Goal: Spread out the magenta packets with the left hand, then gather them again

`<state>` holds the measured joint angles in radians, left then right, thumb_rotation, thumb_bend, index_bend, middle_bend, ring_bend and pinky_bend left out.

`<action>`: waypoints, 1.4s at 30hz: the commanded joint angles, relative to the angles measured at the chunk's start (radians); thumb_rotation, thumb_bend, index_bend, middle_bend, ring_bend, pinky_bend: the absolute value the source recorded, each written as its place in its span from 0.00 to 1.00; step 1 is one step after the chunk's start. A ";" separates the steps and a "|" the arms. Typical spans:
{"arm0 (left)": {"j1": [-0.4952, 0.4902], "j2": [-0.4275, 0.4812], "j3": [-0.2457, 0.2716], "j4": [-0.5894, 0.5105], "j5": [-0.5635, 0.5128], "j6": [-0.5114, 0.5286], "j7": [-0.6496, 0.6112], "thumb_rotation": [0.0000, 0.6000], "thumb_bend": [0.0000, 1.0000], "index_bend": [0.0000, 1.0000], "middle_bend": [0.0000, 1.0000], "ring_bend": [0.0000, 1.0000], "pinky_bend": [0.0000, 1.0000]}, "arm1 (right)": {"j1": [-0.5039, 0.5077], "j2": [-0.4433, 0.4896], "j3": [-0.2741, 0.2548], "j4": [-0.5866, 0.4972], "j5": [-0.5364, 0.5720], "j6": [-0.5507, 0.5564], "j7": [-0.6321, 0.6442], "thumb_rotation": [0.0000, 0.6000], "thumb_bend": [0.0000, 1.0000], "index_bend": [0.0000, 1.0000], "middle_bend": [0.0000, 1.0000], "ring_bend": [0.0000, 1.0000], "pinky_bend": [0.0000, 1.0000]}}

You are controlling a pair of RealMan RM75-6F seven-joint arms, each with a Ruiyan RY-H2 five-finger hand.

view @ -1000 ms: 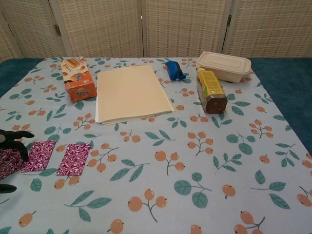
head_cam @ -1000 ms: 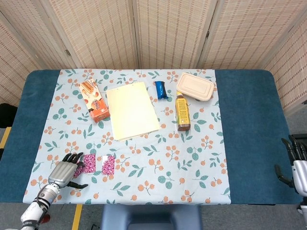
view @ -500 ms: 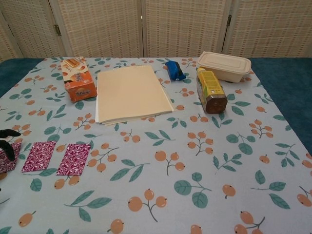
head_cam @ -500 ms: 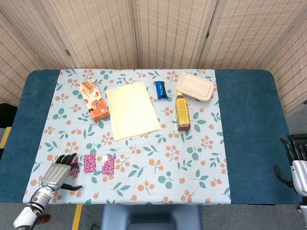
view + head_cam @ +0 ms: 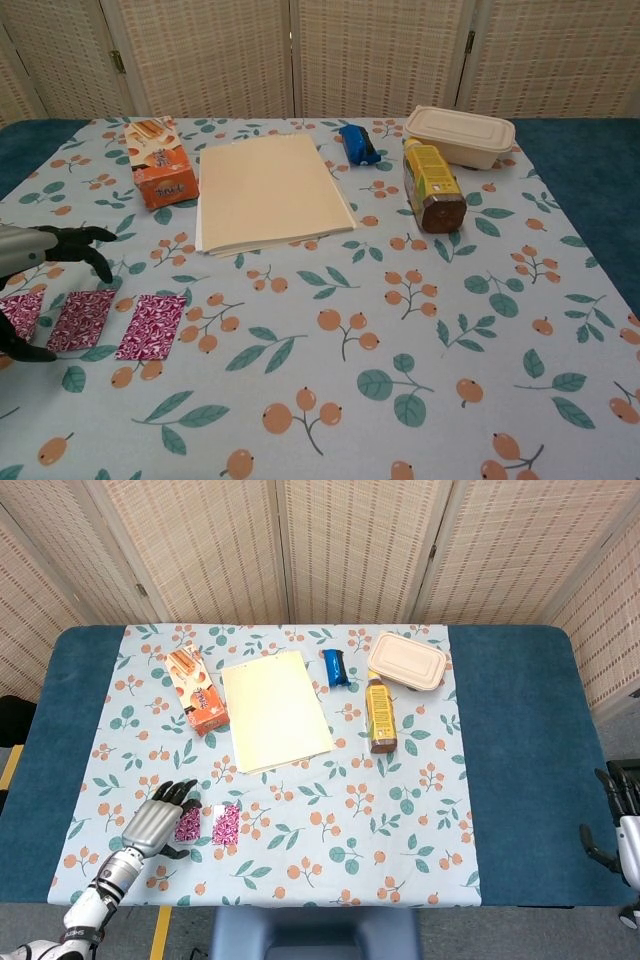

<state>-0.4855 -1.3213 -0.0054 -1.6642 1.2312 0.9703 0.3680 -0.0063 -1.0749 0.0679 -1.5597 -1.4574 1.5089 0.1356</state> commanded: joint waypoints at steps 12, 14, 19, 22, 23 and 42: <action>-0.090 -0.059 -0.029 -0.044 -0.170 -0.056 0.150 0.95 0.12 0.24 0.00 0.00 0.00 | 0.010 -0.006 0.004 0.021 0.010 -0.023 0.017 1.00 0.45 0.00 0.00 0.00 0.00; -0.100 -0.071 -0.028 -0.049 -0.192 -0.053 0.176 0.96 0.12 0.24 0.00 0.00 0.00 | 0.011 -0.006 0.005 0.024 0.012 -0.025 0.021 1.00 0.46 0.00 0.00 0.00 0.00; -0.119 -0.111 -0.030 -0.057 -0.255 -0.019 0.242 0.96 0.12 0.23 0.00 0.00 0.00 | 0.011 -0.010 0.004 0.036 0.014 -0.031 0.033 1.00 0.46 0.00 0.00 0.00 0.00; -0.130 -0.131 -0.031 -0.057 -0.287 -0.004 0.269 0.96 0.13 0.23 0.00 0.00 0.00 | 0.012 -0.012 0.004 0.043 0.014 -0.034 0.042 1.00 0.46 0.00 0.00 0.00 0.00; -0.132 -0.137 -0.031 -0.058 -0.296 0.001 0.275 0.96 0.13 0.23 0.00 0.00 0.00 | 0.012 -0.013 0.004 0.045 0.013 -0.034 0.044 1.00 0.46 0.00 0.00 0.00 0.00; -0.160 -0.212 -0.016 -0.021 -0.381 0.071 0.340 0.96 0.14 0.23 0.00 0.00 0.00 | 0.009 -0.017 0.003 0.071 0.015 -0.037 0.072 1.00 0.46 0.00 0.00 0.00 0.00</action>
<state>-0.6441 -1.5302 -0.0221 -1.6884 0.8538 1.0380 0.7057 0.0031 -1.0917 0.0713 -1.4892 -1.4419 1.4721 0.2079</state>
